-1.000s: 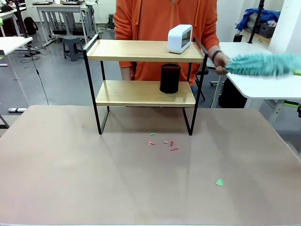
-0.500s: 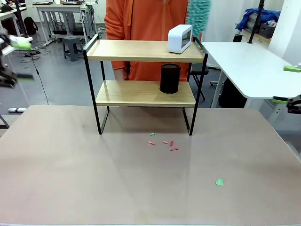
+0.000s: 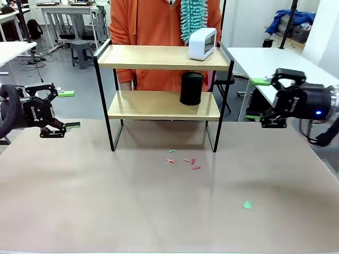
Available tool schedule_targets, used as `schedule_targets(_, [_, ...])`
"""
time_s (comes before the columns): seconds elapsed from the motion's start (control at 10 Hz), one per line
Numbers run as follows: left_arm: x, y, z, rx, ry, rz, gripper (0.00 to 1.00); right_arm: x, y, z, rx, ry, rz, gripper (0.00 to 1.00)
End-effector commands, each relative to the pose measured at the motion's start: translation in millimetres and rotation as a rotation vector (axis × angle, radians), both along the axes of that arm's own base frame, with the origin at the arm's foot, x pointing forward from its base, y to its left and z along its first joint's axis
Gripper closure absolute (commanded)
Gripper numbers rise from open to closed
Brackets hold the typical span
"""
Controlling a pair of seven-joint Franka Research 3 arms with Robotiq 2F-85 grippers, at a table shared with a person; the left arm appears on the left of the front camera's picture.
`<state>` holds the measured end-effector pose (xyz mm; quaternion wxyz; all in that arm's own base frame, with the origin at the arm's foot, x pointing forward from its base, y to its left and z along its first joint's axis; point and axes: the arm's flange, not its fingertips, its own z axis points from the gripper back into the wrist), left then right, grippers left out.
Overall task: Clean the shelf.
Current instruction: Hand the Duster back to the human.
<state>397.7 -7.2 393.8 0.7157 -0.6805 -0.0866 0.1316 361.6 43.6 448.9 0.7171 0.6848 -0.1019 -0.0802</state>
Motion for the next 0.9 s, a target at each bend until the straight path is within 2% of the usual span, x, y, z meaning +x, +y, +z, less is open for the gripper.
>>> schedule_targets(0.0, [-11.6, -3.3, 19.0, 0.076, -0.046, -0.065, 0.00, -4.4, -33.5, 8.5, -0.004, -0.003, -0.061, 0.00])
schedule_targets(0.8, [-11.6, -3.3, 19.0, 0.076, -0.046, -0.065, 0.00, -4.4, -33.5, 8.5, -0.004, -0.003, -0.061, 0.00])
